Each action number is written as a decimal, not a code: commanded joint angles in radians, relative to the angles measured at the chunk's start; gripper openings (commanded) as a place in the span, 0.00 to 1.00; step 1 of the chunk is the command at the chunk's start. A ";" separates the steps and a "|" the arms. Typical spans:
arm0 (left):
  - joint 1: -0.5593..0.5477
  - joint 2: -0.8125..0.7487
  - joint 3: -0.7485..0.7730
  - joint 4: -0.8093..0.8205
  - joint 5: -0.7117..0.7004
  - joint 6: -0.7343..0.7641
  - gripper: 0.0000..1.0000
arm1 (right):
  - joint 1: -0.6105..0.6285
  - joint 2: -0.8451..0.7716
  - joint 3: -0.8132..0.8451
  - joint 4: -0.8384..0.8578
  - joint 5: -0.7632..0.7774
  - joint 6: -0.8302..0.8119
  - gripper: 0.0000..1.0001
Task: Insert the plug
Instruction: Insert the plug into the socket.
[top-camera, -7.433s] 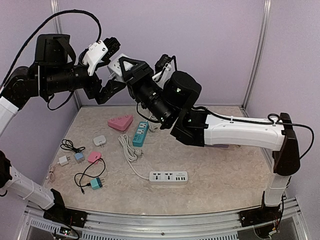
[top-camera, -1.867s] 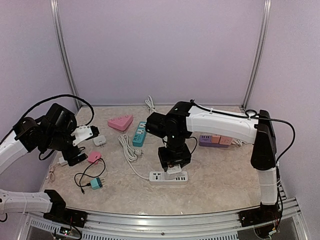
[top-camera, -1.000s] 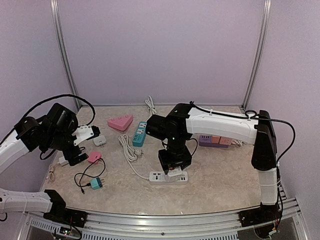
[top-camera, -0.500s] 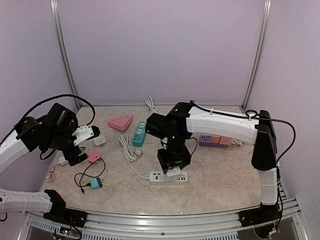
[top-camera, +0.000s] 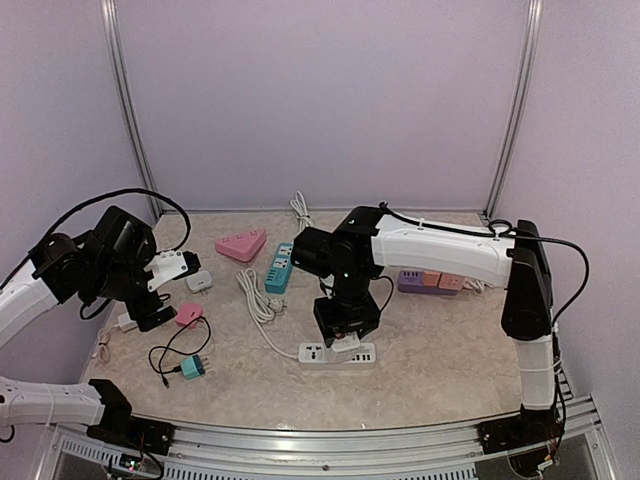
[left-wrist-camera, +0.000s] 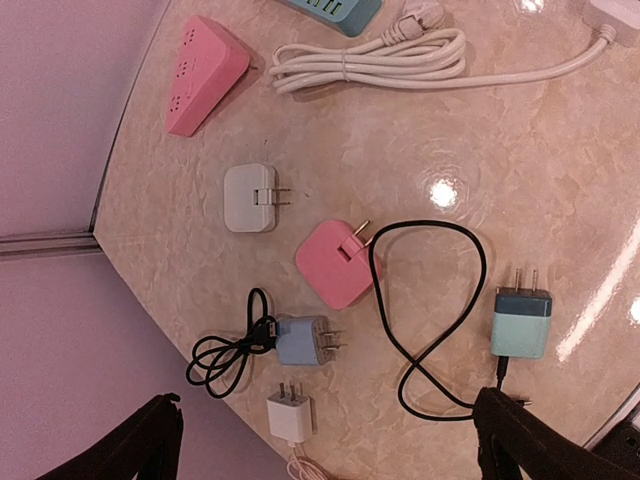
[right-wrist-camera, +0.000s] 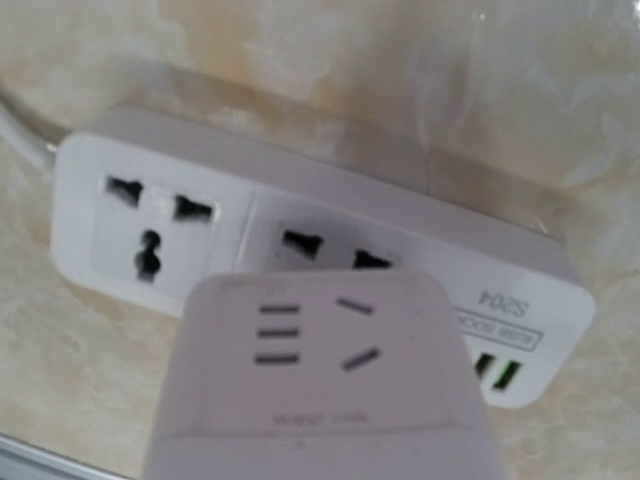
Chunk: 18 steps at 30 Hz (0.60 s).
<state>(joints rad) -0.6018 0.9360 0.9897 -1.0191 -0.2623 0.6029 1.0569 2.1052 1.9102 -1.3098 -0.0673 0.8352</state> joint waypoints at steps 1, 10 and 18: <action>-0.001 0.003 0.018 0.010 0.009 0.000 0.99 | -0.012 0.025 0.014 0.022 0.015 -0.010 0.00; -0.001 0.001 0.010 0.012 0.008 0.001 0.99 | -0.017 0.034 -0.016 0.007 0.028 -0.003 0.00; 0.000 0.001 0.010 0.007 0.006 -0.001 0.99 | -0.006 0.098 -0.102 -0.027 0.051 0.033 0.00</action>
<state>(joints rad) -0.6018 0.9360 0.9897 -1.0183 -0.2623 0.6029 1.0458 2.1223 1.9064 -1.2999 -0.0589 0.8375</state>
